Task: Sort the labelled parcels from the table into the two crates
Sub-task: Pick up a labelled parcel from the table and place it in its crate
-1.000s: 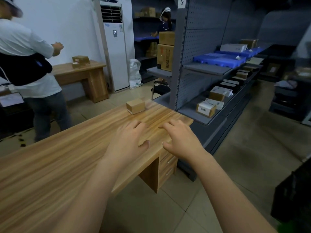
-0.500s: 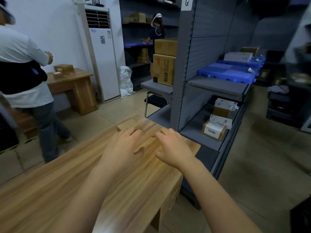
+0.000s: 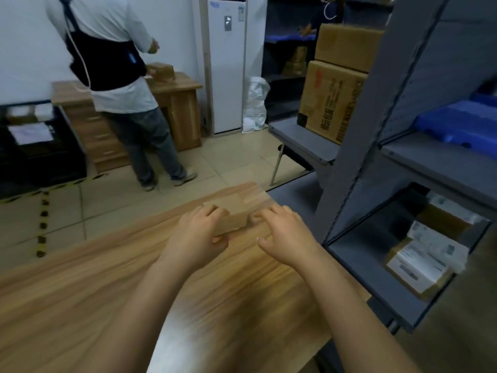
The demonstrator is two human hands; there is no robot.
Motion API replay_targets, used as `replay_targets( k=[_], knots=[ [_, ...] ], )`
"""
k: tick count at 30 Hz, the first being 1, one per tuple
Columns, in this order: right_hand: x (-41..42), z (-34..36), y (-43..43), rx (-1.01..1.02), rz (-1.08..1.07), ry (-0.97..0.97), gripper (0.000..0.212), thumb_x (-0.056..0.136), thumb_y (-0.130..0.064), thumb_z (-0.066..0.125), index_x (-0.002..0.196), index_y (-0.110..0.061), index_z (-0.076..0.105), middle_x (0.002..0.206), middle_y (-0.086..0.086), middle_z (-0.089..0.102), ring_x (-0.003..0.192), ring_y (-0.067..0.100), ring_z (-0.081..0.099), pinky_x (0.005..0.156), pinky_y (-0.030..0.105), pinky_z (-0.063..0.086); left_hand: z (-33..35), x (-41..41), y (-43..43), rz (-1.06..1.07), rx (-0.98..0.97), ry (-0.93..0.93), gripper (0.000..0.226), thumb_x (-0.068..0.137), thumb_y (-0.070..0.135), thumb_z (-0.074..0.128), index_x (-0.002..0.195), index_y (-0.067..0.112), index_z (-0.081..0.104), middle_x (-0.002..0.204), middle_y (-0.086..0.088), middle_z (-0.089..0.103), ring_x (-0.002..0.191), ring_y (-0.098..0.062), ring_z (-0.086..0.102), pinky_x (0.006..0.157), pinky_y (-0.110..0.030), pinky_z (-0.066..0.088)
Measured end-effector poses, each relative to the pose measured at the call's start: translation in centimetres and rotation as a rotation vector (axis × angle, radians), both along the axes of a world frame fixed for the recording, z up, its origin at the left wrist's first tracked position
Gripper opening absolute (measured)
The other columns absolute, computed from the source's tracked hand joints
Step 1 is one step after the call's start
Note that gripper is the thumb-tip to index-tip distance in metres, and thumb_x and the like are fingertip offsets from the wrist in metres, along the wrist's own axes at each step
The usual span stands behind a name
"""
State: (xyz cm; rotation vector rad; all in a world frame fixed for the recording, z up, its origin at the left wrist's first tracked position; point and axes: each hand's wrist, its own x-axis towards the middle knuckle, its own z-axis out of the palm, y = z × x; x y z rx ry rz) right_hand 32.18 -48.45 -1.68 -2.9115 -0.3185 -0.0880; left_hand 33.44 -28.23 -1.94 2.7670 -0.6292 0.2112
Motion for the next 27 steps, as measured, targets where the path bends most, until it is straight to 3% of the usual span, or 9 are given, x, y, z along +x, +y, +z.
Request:
replay_targets(
  k=[5, 12, 20, 27],
  knots=[
    [7.4, -0.9, -2.6, 0.082, 0.154, 0.042, 0.045, 0.089, -0.031, 0.061, 0.132, -0.026, 0.050, 0.128, -0.004, 0.050, 0.118, 0.020, 0.044, 0.100, 0.036, 0.039, -1.1, 4.7, -2.6, 0.155, -0.037, 0.063, 0.053, 0.088, 0.039, 0.062, 0.137, 0.031, 0.044, 0.136, 0.010, 0.047, 0.122, -0.012, 0.044, 0.098, -0.027, 0.038],
    [15.0, -3.3, -3.3, 0.106, 0.269, 0.120, 0.049, 0.091, -0.032, 0.060, 0.137, -0.025, 0.048, 0.133, -0.002, 0.049, 0.124, 0.022, 0.041, 0.105, 0.036, 0.035, -3.1, 9.3, -4.0, 0.347, -0.048, 0.118, 0.048, 0.088, 0.040, 0.062, 0.133, 0.025, 0.051, 0.131, 0.006, 0.052, 0.118, -0.017, 0.049, 0.096, -0.035, 0.045],
    [21.5, -7.0, -2.3, 0.116, 0.293, 0.205, 0.048, 0.093, -0.035, 0.057, 0.139, -0.025, 0.046, 0.133, -0.003, 0.048, 0.125, 0.021, 0.042, 0.102, 0.036, 0.037, -7.2, 15.0, -3.1, 0.470, -0.104, 0.177, 0.045, 0.085, 0.043, 0.063, 0.126, 0.025, 0.055, 0.126, 0.007, 0.055, 0.115, -0.015, 0.051, 0.092, -0.033, 0.045],
    [26.2, -10.5, -0.9, 0.114, 0.217, 0.322, 0.053, 0.093, -0.037, 0.056, 0.141, -0.023, 0.041, 0.135, 0.001, 0.046, 0.127, 0.022, 0.040, 0.103, 0.037, 0.039, -11.3, 20.1, -1.7, 0.501, -0.148, 0.266, 0.045, 0.086, 0.037, 0.064, 0.127, 0.019, 0.054, 0.125, 0.000, 0.054, 0.118, -0.023, 0.049, 0.094, -0.034, 0.043]
  ],
)
